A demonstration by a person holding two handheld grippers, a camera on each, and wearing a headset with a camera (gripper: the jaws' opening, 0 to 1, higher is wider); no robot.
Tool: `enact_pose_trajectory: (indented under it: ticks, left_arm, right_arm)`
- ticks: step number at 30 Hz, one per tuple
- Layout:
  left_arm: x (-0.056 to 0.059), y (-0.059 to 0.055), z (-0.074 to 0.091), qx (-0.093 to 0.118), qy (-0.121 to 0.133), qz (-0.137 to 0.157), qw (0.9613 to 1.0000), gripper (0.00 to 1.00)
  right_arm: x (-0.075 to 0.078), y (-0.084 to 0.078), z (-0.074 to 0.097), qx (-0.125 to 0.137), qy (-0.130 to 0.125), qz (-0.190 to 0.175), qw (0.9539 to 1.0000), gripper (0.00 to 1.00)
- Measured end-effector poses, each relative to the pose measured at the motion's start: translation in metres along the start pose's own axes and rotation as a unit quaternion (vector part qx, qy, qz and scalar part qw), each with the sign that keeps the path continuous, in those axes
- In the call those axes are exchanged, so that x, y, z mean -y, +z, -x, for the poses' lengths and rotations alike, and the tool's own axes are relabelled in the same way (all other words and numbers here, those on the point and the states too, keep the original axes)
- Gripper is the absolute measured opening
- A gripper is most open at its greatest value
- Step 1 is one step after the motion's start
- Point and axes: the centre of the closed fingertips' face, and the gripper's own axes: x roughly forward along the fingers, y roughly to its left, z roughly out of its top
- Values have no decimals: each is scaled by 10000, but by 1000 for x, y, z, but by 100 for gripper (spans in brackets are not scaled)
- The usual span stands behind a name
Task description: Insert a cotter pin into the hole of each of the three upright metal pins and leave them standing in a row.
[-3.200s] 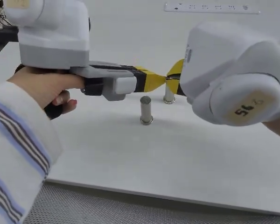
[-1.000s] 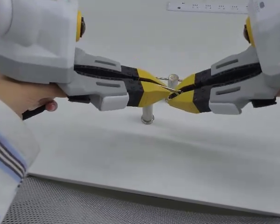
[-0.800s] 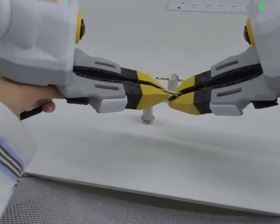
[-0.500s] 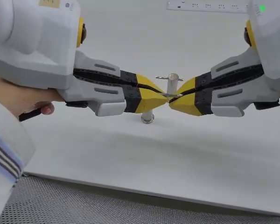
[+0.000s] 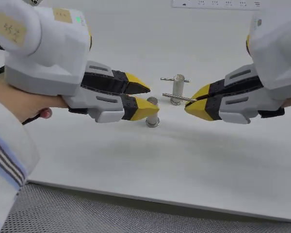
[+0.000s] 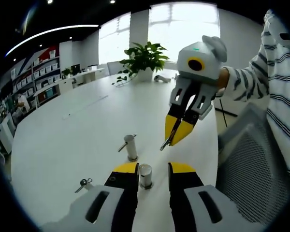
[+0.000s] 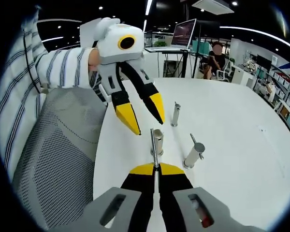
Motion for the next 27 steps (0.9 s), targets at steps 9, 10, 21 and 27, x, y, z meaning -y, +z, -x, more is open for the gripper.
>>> enact_pose_trajectory:
  ticks: [9, 10, 21, 27]
  left_arm:
    - [1, -6, -14, -253, 10, -139, 9996, 19]
    - [0, -6, -14, -250, -6, -132, 9996, 19]
    - [-1, -8, -14, -300, -98, -168, 9994, 9]
    - [-3, -10, -14, -305, -133, -219, 9992, 9]
  right_arm:
    - [7, -14, -15, -389, -99, -77, 9992, 0]
    - [8, -14, -16, -402, -101, -88, 9991, 0]
    - [12, -13, -27, -614, -32, 173, 9980, 0]
    - [11, -12, -27, -689, 56, 359, 9970, 0]
